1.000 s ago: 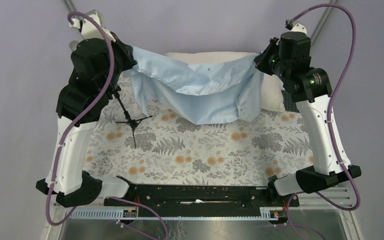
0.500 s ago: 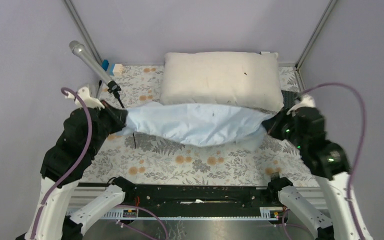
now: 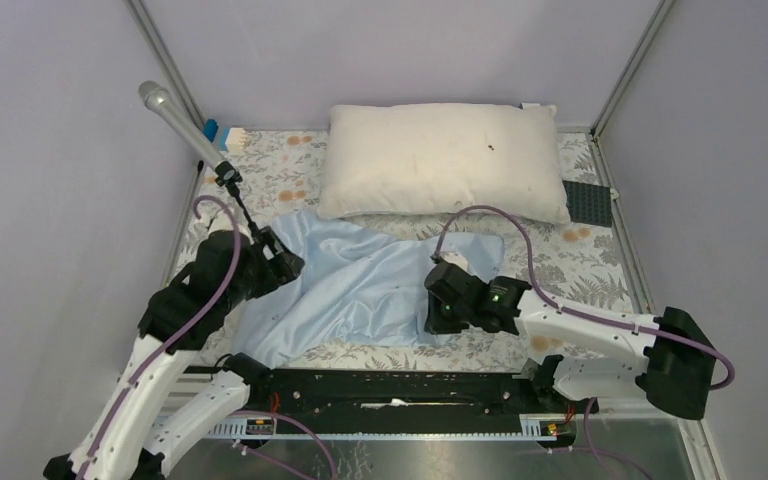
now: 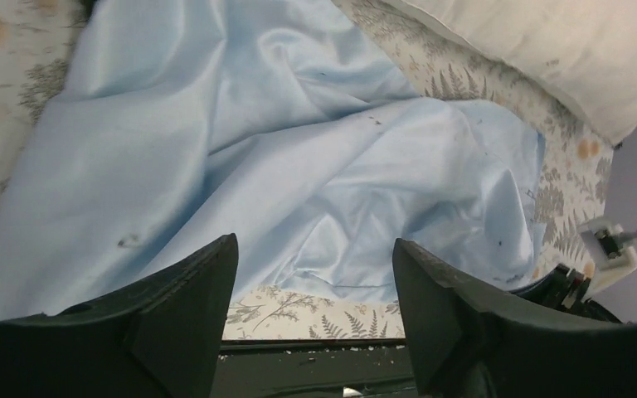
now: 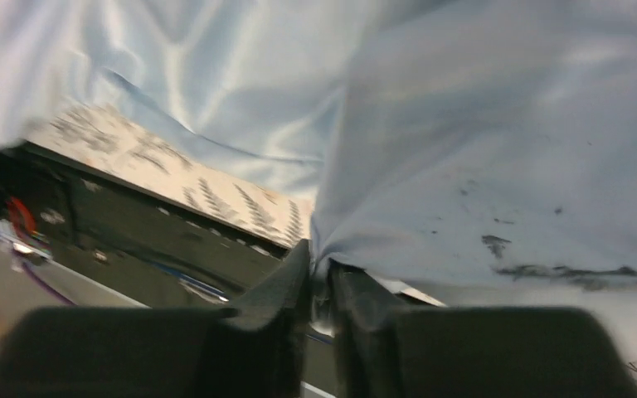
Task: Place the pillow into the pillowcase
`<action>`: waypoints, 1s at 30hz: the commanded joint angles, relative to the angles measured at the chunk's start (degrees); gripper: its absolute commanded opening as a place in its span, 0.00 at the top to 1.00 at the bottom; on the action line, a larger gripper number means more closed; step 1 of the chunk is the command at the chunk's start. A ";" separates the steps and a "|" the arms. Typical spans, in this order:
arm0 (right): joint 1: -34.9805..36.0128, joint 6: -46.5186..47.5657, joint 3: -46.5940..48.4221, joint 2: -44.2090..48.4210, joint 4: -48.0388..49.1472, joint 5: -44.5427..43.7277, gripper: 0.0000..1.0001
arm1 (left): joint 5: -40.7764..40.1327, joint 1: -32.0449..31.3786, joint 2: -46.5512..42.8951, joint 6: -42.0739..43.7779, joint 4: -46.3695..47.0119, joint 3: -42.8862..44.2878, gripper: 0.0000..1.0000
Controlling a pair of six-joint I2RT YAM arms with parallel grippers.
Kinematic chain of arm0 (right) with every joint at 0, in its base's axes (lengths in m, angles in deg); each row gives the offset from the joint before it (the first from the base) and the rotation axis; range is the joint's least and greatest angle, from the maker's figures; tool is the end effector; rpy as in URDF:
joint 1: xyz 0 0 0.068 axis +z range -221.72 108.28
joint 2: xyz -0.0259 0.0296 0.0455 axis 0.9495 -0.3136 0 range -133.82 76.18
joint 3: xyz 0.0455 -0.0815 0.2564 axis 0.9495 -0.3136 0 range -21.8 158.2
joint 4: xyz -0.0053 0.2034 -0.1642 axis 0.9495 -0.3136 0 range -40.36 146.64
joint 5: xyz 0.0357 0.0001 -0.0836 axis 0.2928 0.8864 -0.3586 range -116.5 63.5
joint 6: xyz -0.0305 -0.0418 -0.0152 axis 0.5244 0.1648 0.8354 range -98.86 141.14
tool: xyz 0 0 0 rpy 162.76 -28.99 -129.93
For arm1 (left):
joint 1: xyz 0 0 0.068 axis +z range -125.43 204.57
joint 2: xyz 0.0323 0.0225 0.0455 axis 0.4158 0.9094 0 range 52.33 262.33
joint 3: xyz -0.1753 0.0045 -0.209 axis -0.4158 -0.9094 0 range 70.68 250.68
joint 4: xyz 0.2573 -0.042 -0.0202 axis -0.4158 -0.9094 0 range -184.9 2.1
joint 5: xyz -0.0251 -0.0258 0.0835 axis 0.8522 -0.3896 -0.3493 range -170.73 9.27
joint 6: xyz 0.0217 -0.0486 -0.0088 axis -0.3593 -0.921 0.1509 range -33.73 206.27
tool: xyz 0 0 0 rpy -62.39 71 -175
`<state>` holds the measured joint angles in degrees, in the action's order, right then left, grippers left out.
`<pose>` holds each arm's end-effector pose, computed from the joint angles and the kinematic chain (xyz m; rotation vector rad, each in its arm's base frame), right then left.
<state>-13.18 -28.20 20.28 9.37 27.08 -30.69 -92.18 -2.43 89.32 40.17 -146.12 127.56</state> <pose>0.1209 0.1927 0.2193 -0.1813 2.6408 0.6324 0.0964 -0.0412 0.3445 -0.4839 2.2139 -0.4707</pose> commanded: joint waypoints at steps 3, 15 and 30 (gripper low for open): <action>-0.56 1.45 8.35 4.80 2.97 -11.11 0.39 | 13.04 -0.40 12.53 6.38 14.82 2.75 0.25; -37.35 2.12 0.96 15.80 -7.37 -11.82 0.12 | 16.29 -20.90 39.69 8.80 34.71 8.30 0.23; -40.79 3.84 -6.76 8.48 6.13 -7.92 0.13 | 13.49 -22.74 47.88 5.89 38.37 7.78 0.19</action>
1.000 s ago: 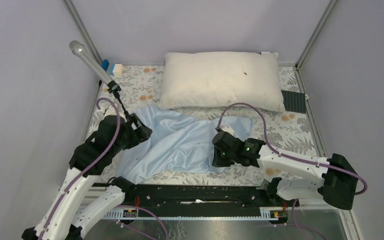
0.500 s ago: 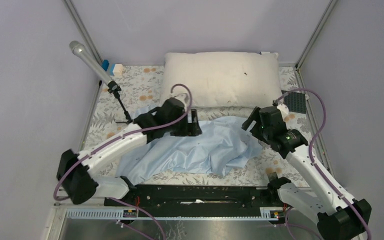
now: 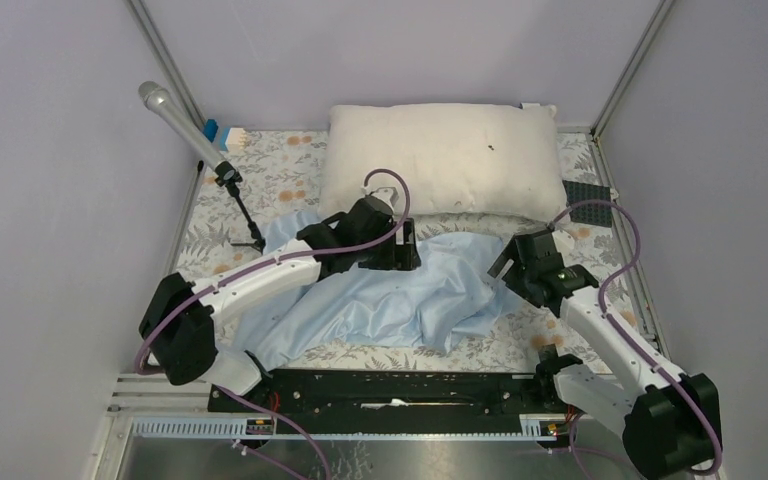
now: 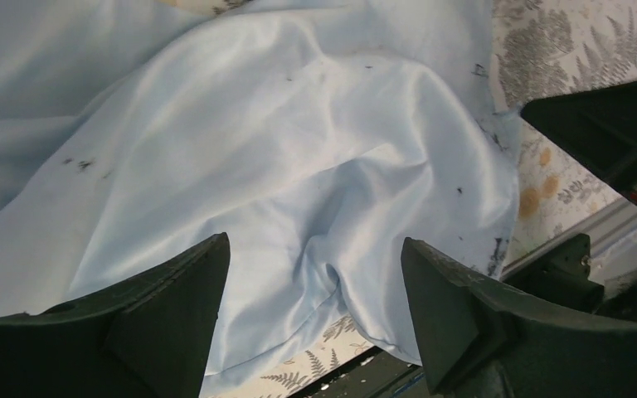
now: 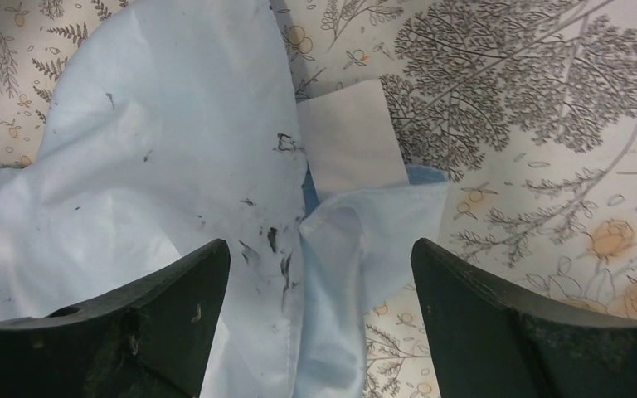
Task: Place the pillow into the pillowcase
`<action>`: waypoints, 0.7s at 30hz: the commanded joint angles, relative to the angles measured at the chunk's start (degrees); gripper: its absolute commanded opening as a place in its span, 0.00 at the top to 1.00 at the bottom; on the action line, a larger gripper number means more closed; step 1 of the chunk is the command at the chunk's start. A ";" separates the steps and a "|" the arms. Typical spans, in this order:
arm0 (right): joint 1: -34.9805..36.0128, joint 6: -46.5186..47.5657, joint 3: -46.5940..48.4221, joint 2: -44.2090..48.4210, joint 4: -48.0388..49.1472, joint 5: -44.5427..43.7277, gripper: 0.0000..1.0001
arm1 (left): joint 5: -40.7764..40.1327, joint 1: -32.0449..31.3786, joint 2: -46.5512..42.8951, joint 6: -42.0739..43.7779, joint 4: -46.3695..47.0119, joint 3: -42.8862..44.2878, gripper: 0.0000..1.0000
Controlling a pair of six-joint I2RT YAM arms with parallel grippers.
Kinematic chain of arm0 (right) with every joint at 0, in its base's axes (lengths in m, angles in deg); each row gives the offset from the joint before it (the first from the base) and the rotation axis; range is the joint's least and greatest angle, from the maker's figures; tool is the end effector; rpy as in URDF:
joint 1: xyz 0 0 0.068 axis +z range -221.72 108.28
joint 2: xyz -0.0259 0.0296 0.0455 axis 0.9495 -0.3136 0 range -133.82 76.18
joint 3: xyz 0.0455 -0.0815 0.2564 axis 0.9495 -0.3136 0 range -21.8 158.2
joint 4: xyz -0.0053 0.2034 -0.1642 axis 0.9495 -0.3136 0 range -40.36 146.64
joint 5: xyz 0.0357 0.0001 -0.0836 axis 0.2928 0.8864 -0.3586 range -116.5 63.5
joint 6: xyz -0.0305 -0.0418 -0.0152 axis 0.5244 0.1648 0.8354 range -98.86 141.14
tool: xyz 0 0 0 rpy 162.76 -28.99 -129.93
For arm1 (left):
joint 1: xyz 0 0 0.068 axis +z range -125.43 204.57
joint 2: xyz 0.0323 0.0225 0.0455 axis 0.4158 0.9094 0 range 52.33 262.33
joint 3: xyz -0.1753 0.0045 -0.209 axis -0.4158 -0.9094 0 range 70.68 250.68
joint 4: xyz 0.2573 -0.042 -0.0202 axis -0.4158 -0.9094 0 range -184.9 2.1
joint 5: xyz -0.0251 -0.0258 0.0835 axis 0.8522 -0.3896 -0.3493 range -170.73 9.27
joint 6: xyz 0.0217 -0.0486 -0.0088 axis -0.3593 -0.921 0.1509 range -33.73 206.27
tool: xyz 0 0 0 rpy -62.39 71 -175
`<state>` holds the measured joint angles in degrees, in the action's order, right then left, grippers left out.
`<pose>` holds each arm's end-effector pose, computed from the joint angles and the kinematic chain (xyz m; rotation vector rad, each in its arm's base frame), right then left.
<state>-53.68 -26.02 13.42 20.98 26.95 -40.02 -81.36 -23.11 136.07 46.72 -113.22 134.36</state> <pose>0.1835 0.0511 0.2202 0.7094 2.3129 0.2370 0.2150 -0.2356 0.2702 0.1704 2.4766 -0.6931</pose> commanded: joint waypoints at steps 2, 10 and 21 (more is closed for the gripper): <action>-0.23 2.14 0.29 -6.04 9.50 4.97 0.23 | 3.10 -2.77 1.94 -0.30 5.64 1.58 0.19; 7.06 1.56 2.64 -12.55 13.73 9.98 0.79 | 3.97 -2.43 1.35 -0.85 5.81 1.30 0.18; 25.05 -0.37 12.39 -22.80 20.81 11.97 1.00 | 7.54 6.74 -6.44 -7.36 9.54 -10.59 0.30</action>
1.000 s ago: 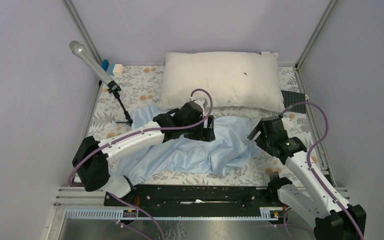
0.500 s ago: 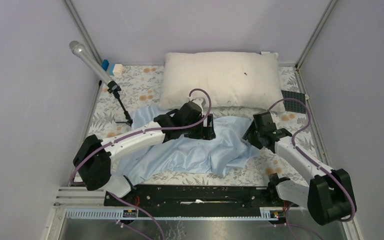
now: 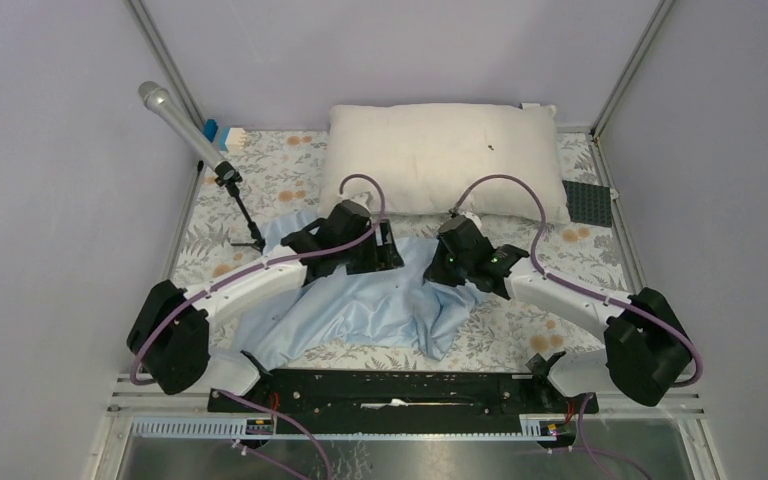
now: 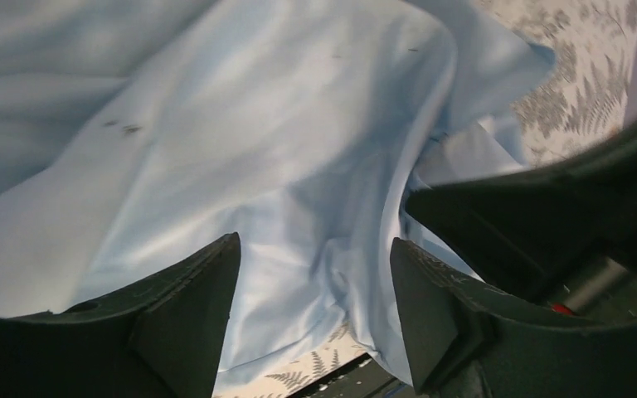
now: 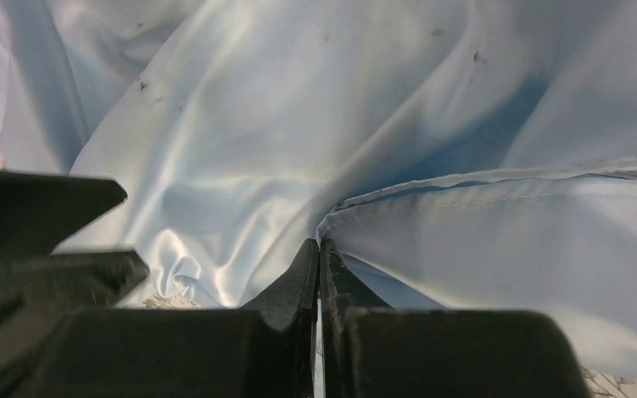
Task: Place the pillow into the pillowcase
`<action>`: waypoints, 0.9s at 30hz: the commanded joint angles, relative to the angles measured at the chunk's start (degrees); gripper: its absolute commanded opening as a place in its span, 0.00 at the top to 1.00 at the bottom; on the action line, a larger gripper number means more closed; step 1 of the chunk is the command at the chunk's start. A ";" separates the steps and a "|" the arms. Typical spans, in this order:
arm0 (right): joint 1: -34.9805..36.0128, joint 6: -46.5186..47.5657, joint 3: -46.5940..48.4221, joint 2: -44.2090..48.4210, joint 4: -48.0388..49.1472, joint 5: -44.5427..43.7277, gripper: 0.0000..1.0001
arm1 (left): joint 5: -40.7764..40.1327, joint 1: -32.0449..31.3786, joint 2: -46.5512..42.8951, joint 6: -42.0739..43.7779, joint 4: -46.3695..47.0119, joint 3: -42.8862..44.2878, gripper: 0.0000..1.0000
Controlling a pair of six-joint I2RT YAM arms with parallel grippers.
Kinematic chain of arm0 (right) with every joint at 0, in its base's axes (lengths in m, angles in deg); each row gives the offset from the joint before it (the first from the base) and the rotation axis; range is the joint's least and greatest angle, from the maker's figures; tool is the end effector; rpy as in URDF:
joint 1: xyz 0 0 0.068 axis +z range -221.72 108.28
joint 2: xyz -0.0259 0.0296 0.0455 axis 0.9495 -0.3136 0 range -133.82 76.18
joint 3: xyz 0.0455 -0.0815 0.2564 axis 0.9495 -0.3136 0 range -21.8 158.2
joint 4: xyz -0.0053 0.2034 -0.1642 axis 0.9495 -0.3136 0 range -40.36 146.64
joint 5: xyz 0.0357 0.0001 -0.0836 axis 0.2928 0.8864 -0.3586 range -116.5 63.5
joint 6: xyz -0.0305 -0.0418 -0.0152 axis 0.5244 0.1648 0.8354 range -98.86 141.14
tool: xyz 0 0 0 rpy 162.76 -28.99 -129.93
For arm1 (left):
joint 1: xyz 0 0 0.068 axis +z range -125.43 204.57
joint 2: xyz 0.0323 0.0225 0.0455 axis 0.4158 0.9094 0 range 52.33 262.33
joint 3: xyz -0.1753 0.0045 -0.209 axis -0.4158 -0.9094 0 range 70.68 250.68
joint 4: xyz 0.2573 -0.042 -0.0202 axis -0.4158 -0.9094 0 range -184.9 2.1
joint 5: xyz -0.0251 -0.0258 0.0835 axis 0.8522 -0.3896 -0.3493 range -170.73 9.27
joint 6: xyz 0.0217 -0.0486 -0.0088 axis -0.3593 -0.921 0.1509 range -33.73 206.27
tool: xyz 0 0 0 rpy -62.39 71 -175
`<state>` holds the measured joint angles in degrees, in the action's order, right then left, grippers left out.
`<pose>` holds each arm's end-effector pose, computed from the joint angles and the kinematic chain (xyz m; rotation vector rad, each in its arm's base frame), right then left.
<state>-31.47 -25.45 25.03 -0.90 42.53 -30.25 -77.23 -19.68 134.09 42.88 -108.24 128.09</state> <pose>0.2160 0.1799 0.2227 0.1686 2.4369 0.6485 0.2191 -0.2165 0.2513 0.0506 2.5003 -0.7781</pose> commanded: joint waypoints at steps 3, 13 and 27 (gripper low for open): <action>4.25 -0.20 2.54 -2.02 5.08 2.00 1.00 | 7.11 3.41 -4.81 -3.28 7.13 -5.49 0.32; -1.44 2.90 12.50 -10.30 0.84 1.72 1.00 | 0.93 -7.78 -14.16 -0.65 13.68 -12.85 0.32; -2.49 3.99 18.66 -11.95 -3.93 -1.09 1.00 | -10.82 -13.69 -10.08 -4.67 2.36 -12.97 0.28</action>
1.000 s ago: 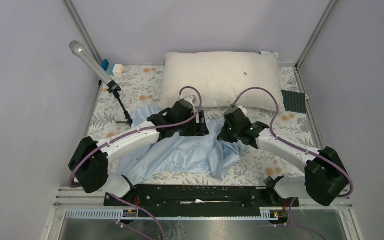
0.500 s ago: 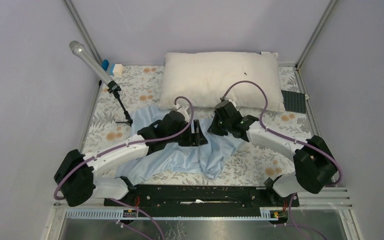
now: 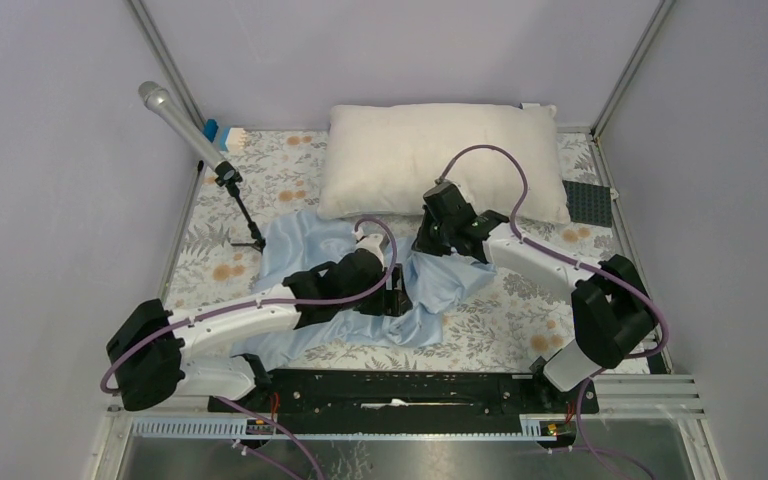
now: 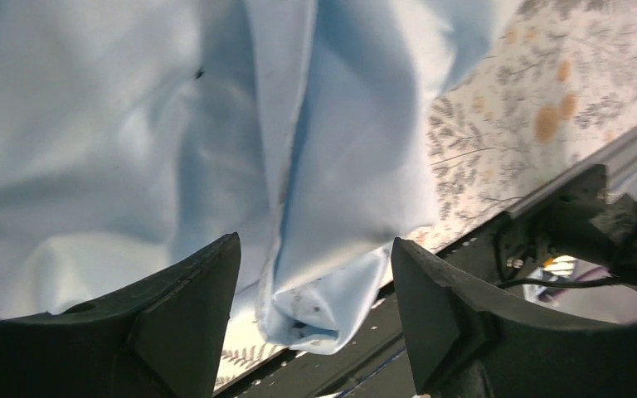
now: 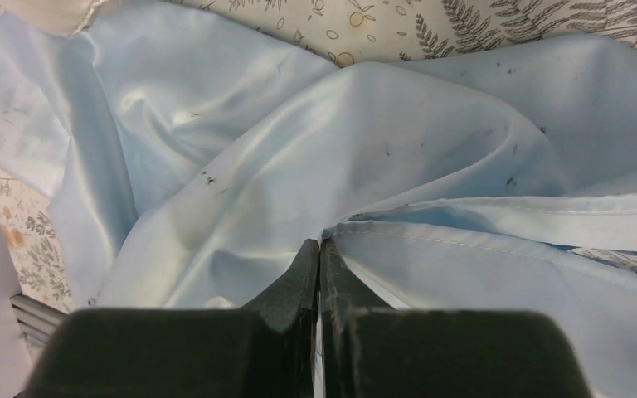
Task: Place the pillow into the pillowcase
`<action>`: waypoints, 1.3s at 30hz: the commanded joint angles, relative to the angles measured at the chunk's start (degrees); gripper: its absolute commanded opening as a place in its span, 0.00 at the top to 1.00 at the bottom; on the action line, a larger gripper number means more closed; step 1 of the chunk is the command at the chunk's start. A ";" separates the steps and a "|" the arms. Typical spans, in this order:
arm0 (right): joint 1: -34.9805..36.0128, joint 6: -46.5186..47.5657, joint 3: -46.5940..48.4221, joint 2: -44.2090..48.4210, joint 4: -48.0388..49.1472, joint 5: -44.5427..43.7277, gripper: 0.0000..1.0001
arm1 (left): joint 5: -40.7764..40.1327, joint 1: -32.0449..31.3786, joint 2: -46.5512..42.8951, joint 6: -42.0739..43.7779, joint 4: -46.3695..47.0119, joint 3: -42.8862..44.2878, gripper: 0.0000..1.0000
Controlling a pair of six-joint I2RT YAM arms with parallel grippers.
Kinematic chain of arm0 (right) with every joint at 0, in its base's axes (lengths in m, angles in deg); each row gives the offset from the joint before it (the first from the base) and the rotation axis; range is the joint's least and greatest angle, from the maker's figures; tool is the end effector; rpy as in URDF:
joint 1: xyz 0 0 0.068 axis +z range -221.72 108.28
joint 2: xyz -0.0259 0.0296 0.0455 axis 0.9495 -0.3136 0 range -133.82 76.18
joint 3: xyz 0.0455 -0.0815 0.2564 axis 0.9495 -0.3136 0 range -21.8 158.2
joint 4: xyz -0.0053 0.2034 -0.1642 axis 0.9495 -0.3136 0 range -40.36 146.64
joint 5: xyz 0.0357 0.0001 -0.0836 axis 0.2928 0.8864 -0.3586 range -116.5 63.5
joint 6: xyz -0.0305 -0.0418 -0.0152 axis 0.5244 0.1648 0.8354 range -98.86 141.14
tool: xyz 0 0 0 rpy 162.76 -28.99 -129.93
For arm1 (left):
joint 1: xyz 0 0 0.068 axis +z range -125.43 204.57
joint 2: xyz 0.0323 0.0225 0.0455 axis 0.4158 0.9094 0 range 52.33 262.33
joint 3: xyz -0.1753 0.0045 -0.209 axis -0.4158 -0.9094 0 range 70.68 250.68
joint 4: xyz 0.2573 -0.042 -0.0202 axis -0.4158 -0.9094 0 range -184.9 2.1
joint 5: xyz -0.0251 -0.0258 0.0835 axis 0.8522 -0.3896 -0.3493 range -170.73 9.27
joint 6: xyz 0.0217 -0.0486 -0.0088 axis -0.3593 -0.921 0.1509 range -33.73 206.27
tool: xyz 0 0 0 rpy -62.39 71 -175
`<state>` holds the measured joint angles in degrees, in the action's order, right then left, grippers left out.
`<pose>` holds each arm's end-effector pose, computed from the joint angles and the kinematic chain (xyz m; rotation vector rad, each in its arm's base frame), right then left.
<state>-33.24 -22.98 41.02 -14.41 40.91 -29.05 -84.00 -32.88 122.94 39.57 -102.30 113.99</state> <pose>0.2725 0.2146 0.2411 0.1424 2.4221 0.6476 0.1412 -0.2176 0.2305 0.1987 2.4477 -0.8257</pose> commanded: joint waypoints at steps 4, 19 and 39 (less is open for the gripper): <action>-1.06 1.84 2.30 2.86 -3.31 -3.42 1.00 | -2.31 -1.07 -0.60 -3.32 -3.97 -1.35 0.28; -1.01 1.41 -7.61 12.88 -5.37 -4.91 0.88 | -4.41 -1.04 -0.29 -7.52 -6.47 -3.41 1.00; -13.80 3.43 -23.41 27.29 -8.14 -6.49 0.61 | -10.85 14.82 -14.85 -9.86 -23.29 -4.21 1.00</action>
<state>-47.62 -21.73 16.46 14.77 31.49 -36.31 -95.32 -18.50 107.40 27.97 -125.64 108.90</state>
